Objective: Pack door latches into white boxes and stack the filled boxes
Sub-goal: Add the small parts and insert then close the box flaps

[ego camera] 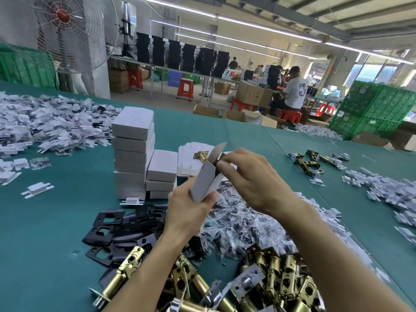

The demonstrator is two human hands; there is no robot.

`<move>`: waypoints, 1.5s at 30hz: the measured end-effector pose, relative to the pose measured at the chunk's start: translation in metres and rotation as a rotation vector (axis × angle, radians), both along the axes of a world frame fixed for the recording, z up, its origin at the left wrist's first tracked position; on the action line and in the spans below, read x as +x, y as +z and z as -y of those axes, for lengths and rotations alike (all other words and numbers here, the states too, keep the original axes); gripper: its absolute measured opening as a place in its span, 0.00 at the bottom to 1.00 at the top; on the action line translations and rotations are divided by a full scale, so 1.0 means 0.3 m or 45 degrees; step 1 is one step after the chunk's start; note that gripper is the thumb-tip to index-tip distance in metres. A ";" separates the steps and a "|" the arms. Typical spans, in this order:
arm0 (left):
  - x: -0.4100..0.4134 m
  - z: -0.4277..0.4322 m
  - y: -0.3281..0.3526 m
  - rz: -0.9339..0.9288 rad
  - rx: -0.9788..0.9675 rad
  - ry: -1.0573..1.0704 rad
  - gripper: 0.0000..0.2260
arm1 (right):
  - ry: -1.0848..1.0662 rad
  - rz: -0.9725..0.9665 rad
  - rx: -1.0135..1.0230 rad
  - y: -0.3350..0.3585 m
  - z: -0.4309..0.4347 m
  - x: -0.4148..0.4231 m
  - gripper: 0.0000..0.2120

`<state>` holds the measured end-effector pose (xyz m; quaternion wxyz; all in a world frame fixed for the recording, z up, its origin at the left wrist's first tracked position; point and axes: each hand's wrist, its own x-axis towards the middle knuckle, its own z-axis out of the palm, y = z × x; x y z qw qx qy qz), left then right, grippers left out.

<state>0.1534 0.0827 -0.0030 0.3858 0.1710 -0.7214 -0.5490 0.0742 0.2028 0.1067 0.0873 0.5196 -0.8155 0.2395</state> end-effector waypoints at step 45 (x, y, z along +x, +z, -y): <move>0.051 0.087 0.075 -0.184 0.131 -0.130 0.17 | -0.262 1.085 0.092 -0.278 -0.073 -0.052 0.09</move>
